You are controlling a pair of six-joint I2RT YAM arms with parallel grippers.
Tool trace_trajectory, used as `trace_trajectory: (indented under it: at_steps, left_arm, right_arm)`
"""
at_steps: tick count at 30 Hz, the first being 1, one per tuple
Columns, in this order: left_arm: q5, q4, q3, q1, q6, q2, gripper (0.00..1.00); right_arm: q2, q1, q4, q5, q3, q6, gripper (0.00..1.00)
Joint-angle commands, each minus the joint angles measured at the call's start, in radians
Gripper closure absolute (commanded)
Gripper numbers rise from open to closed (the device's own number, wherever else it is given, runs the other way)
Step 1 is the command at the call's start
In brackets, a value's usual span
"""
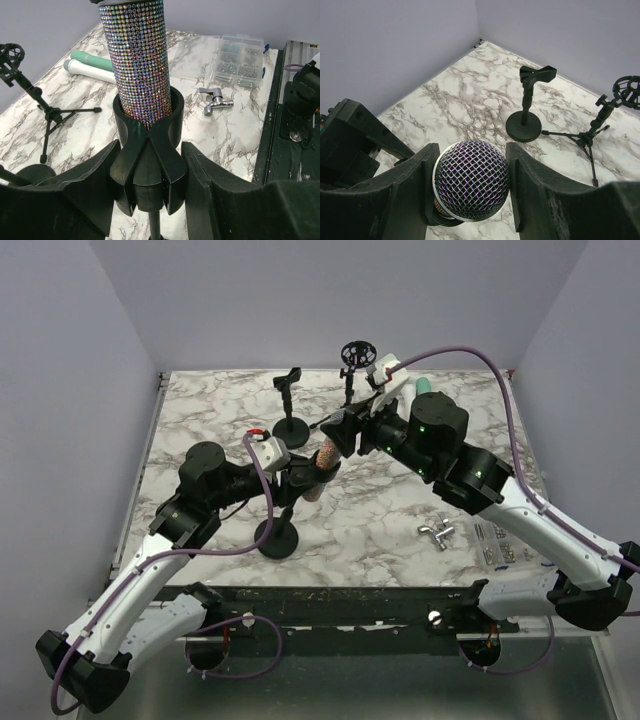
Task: Remove the microphone from the stand
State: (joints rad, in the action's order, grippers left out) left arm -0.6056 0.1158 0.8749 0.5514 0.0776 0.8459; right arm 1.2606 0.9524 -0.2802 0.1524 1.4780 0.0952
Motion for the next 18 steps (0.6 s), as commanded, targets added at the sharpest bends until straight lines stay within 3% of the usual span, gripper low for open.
trace_trajectory:
  at_steps: [1, 12, 18]
  left_arm:
    - [0.009, 0.013, 0.002, -0.001, 0.007, 0.028, 1.00]
    - [0.008, 0.022, 0.009, -0.002, 0.002, 0.047, 1.00]
    - [-0.055, 0.021, 0.018, -0.003, -0.006, 0.059, 1.00]
  right_arm:
    - [-0.001, 0.022, 0.109, -0.109, 0.123, 0.067, 0.99]
    - [0.008, 0.022, 0.076, -0.030, 0.270, 0.001, 0.99]
    - [-0.006, 0.022, 0.144, -0.297, 0.180, -0.017, 0.99]
